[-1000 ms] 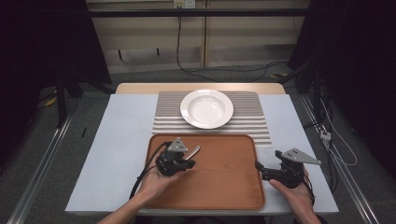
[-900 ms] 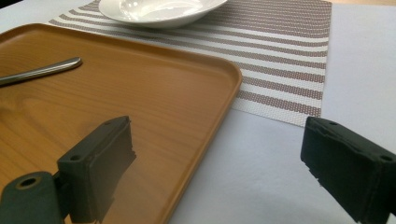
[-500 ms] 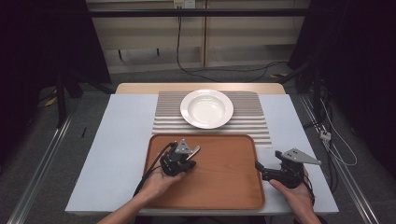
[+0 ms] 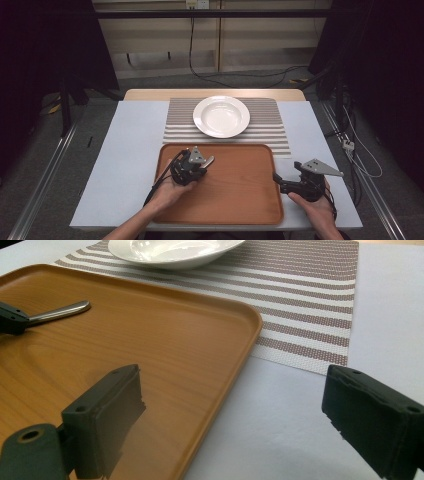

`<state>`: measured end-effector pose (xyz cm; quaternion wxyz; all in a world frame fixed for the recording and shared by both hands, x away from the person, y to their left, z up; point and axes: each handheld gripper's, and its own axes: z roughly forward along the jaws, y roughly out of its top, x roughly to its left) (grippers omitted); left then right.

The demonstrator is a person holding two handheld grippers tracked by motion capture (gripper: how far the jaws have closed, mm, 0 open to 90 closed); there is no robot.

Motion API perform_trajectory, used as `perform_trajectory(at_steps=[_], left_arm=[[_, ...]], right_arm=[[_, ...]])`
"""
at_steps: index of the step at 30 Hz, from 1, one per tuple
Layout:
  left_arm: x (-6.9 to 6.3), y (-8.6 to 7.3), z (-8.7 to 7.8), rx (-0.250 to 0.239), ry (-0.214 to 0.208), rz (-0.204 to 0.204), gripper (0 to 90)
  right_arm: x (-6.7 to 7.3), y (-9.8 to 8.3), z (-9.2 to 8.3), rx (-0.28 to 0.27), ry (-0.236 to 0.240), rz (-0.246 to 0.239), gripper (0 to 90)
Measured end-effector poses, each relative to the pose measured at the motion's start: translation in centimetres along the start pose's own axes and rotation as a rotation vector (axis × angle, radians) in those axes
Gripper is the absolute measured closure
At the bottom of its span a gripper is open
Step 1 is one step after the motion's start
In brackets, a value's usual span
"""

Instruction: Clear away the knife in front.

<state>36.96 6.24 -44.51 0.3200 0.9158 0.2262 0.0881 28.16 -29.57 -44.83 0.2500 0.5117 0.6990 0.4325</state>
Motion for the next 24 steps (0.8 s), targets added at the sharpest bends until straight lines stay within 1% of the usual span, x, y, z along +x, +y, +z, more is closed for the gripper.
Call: perform_trajectory(at_steps=[2,3,4,5,6,7,8,9,10,11,13,17,18,19,21,22,24], left_arm=[[0.1,0.0,0.0,-0.002,0.001,-0.007,90.0],[0.0,0.0,0.0,-0.006,0.016,-0.019,90.0],[0.1,-0.1,0.0,-0.007,0.01,-0.024,90.0],[0.2,-0.1,-0.1,-0.006,0.016,-0.03,90.0],[0.1,-0.2,0.0,-0.026,0.032,-0.061,90.0],[0.3,-0.2,0.0,-0.023,0.019,-0.069,90.0],[0.6,-0.3,-0.1,-0.018,0.018,-0.063,90.0],[0.7,-0.3,-0.1,-0.016,0.014,-0.071,90.0],[0.9,-0.4,-0.2,-0.021,0.02,-0.079,90.0],[1.0,-0.4,-0.2,-0.015,0.024,-0.082,90.0],[1.1,-0.5,-0.2,-0.02,0.028,-0.082,90.0],[1.4,-0.5,-0.4,-0.015,0.038,-0.087,90.0],[1.4,-0.6,-0.4,-0.013,0.038,-0.095,90.0],[1.5,-0.6,-0.3,-0.022,0.037,-0.107,90.0],[1.8,-0.7,-0.4,-0.014,0.045,-0.104,90.0],[2.0,-0.7,-0.5,-0.013,0.034,-0.108,90.0],[2.2,-0.8,-0.5,-0.014,0.029,-0.119,90.0]], right_arm=[[0.0,0.0,0.0,0.0,0.0,0.0,9.0],[0.0,0.0,0.0,0.0,0.002,-0.002,9.0],[0.1,0.0,0.0,-0.002,0.002,-0.001,9.0],[0.1,0.0,0.0,-0.002,0.002,-0.001,9.0],[0.1,0.0,0.0,-0.003,0.002,0.0,9.0],[0.1,0.0,-0.1,-0.004,0.003,-0.001,9.0],[0.1,0.0,-0.1,-0.003,0.003,-0.001,9.0],[0.1,0.0,0.0,-0.003,0.003,0.0,9.1],[0.1,0.0,0.0,-0.002,0.004,-0.001,9.0],[0.1,0.0,0.0,-0.002,0.004,-0.001,9.0],[0.0,0.0,0.0,-0.002,0.005,-0.002,9.0],[0.1,0.0,0.0,-0.001,0.005,-0.001,9.0],[0.1,0.0,0.0,-0.001,0.005,0.0,9.1],[0.1,0.0,0.0,-0.001,0.004,-0.001,9.0],[0.0,0.0,0.0,-0.002,0.005,-0.001,9.0],[0.0,0.0,0.0,-0.001,0.005,-0.001,9.1],[0.0,0.0,0.0,0.0,0.005,-0.003,9.0]])
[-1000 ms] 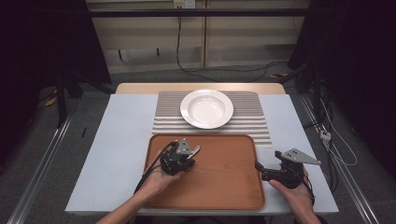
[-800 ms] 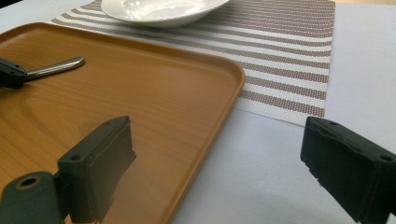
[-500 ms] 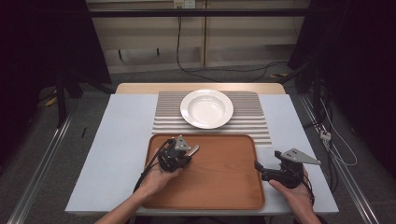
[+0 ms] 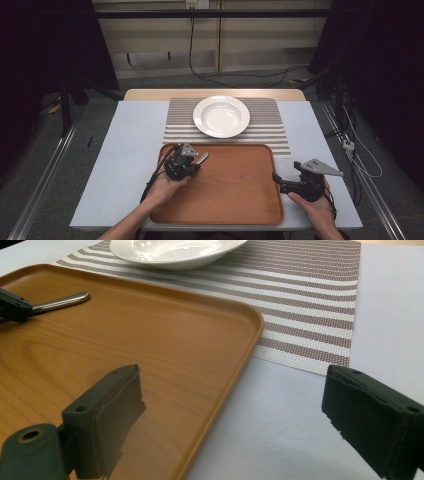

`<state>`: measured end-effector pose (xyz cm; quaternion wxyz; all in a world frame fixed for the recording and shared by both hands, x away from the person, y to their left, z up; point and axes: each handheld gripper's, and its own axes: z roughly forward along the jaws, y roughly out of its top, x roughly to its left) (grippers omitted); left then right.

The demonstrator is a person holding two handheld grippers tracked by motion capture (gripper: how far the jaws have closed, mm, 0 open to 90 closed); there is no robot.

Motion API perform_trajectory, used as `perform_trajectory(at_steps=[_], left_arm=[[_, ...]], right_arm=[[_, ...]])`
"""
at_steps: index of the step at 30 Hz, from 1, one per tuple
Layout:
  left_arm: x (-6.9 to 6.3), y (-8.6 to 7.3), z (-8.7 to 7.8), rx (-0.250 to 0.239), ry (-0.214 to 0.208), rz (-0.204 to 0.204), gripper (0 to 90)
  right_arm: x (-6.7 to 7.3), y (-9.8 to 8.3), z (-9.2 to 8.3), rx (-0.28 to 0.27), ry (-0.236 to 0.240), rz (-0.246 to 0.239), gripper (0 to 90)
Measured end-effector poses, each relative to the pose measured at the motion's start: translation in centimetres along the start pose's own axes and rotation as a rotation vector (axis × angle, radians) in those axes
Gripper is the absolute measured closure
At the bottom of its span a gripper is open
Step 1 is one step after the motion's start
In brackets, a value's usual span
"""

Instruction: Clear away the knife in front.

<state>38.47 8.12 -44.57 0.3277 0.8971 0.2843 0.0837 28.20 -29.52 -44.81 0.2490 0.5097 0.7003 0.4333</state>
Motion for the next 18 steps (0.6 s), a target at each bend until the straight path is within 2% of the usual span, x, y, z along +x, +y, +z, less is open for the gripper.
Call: perform_trajectory(at_steps=[7,17,18], left_arm=[[1.2,-0.3,-0.3,0.004,0.013,-0.04,90.0],[2.5,-0.6,-0.7,0.016,0.05,-0.067,90.0],[2.6,-0.6,-0.8,0.014,0.043,-0.074,90.0]], right_arm=[[0.0,0.0,0.0,0.0,0.0,0.001,9.0],[0.0,0.0,0.1,0.001,0.001,0.003,9.0],[0.0,0.0,0.1,0.002,0.001,0.003,9.1]])
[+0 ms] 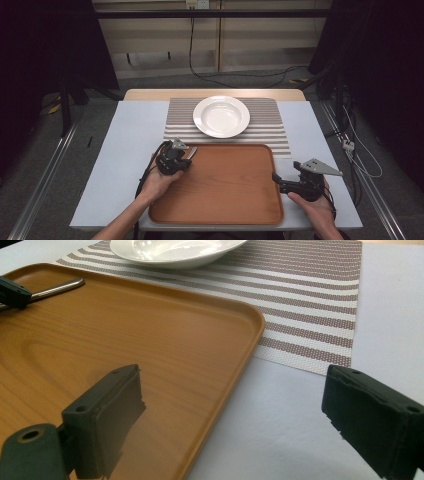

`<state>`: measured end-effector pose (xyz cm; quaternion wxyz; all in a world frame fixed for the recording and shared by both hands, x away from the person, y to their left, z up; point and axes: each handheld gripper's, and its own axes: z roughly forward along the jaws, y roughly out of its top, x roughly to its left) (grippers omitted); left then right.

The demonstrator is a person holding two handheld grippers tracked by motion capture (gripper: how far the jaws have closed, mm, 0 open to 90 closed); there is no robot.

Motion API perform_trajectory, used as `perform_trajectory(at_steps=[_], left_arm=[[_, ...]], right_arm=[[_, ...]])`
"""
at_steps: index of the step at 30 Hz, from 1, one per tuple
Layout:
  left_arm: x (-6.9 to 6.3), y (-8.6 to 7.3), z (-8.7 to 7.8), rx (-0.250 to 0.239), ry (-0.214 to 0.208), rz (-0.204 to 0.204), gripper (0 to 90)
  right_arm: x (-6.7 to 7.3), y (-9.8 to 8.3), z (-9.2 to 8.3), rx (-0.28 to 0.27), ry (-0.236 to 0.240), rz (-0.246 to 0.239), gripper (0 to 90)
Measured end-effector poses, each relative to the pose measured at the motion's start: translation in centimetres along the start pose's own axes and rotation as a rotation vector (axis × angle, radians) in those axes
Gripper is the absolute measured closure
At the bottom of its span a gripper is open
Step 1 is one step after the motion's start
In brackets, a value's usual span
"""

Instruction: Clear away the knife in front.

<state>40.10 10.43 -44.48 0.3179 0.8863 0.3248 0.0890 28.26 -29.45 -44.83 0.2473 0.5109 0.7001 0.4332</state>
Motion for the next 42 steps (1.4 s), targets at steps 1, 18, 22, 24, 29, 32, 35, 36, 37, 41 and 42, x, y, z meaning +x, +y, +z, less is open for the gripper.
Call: perform_trajectory(at_steps=[1,18,22,24,29,32,35,36,37,41,42], left_arm=[[0.1,0.0,-0.1,0.002,0.002,-0.004,90.0],[1.1,-1.0,-1.1,0.021,0.033,-0.039,90.0],[1.4,-1.4,-1.4,0.024,0.04,-0.05,90.0],[1.6,-1.5,-1.6,0.024,0.036,-0.061,90.0],[2.0,-2.0,-2.0,0.027,0.033,-0.074,90.0],[2.0,-2.1,-2.1,0.024,0.045,-0.071,90.0],[2.1,-2.4,-2.3,0.025,0.052,-0.071,90.0],[2.2,-2.4,-2.3,0.023,0.052,-0.076,90.0],[2.3,-2.5,-2.4,0.024,0.054,-0.077,90.0],[2.5,-2.8,-2.5,0.019,0.055,-0.083,90.0],[2.5,-2.8,-2.6,0.015,0.055,-0.087,90.0]], right_arm=[[0.0,0.0,0.0,0.0,0.0,0.001,9.0],[0.0,0.0,0.0,0.0,0.0,0.001,9.0],[0.0,0.0,0.1,0.002,0.001,0.0,9.0],[0.0,0.1,0.1,0.003,0.0,0.0,9.0],[0.0,0.1,0.3,0.003,0.002,-0.002,9.0],[0.1,0.1,0.3,0.003,0.002,-0.001,9.1],[0.1,0.1,0.3,0.004,0.003,-0.003,9.0],[0.1,0.1,0.3,0.004,0.003,-0.004,9.0],[0.1,0.1,0.3,0.004,0.003,-0.004,9.0],[0.1,0.1,0.3,0.004,0.002,-0.004,9.0],[0.1,0.1,0.3,0.004,0.002,-0.004,9.0]])
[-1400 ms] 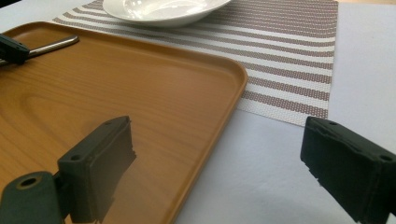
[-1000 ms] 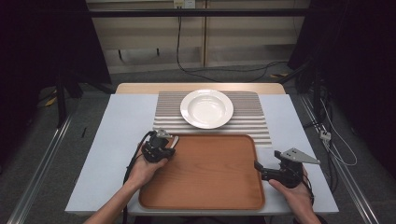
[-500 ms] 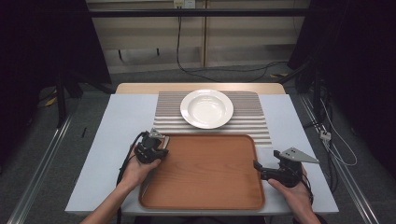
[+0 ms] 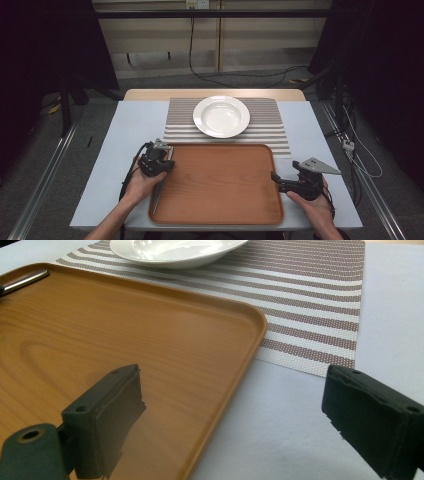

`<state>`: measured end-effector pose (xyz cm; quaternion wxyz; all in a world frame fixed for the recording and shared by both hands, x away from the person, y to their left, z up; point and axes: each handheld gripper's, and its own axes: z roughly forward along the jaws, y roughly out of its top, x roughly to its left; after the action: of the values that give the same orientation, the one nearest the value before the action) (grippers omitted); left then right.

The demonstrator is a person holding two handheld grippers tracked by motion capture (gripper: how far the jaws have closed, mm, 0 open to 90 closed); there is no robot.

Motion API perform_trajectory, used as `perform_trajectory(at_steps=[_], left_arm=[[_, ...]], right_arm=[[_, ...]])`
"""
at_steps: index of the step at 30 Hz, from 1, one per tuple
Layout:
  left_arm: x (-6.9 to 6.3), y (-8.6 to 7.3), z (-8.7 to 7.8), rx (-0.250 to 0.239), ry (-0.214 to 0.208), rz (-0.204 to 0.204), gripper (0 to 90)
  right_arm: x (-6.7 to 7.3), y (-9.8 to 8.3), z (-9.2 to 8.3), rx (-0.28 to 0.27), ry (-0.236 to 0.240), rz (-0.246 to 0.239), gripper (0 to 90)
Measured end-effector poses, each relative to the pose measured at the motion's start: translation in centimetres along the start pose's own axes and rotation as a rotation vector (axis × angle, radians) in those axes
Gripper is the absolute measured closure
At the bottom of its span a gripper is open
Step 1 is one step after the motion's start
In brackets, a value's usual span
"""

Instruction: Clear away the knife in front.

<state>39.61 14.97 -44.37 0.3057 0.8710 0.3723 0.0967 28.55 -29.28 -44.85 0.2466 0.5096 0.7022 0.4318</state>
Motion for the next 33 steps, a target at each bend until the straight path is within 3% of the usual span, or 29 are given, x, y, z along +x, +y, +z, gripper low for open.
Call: perform_trajectory(at_steps=[5,13,17,20,24,30,31,33], left_arm=[[0.1,-0.3,-0.2,-0.003,0.017,0.008,90.0],[0.3,-0.5,-0.3,-0.012,-0.01,-0.005,90.0],[0.4,-0.5,-0.9,-0.077,-0.039,0.006,90.0],[0.3,-0.3,-1.6,-0.13,-0.031,0.003,89.5],[0.0,-0.3,-2.2,-0.175,-0.008,-0.003,75.4],[-1.0,-0.4,-3.5,-0.267,0.045,-0.035,37.1],[-1.0,-0.4,-3.7,-0.279,0.037,-0.038,32.4],[-1.2,-0.4,-4.0,-0.268,0.052,-0.028,21.0]], right_arm=[[0.0,0.0,0.0,0.0,-0.001,0.001,9.0],[0.0,0.0,0.0,-0.001,0.0,0.0,9.0],[0.0,0.0,0.0,-0.001,0.0,-0.001,9.0],[0.0,0.0,0.0,-0.001,0.0,0.0,9.0],[0.0,0.0,-0.1,-0.002,0.001,0.0,9.0],[0.0,0.0,0.0,-0.003,0.004,0.001,9.0],[0.0,0.0,0.0,-0.001,0.004,0.001,9.0],[0.0,0.0,0.0,-0.002,0.004,0.001,9.0]])
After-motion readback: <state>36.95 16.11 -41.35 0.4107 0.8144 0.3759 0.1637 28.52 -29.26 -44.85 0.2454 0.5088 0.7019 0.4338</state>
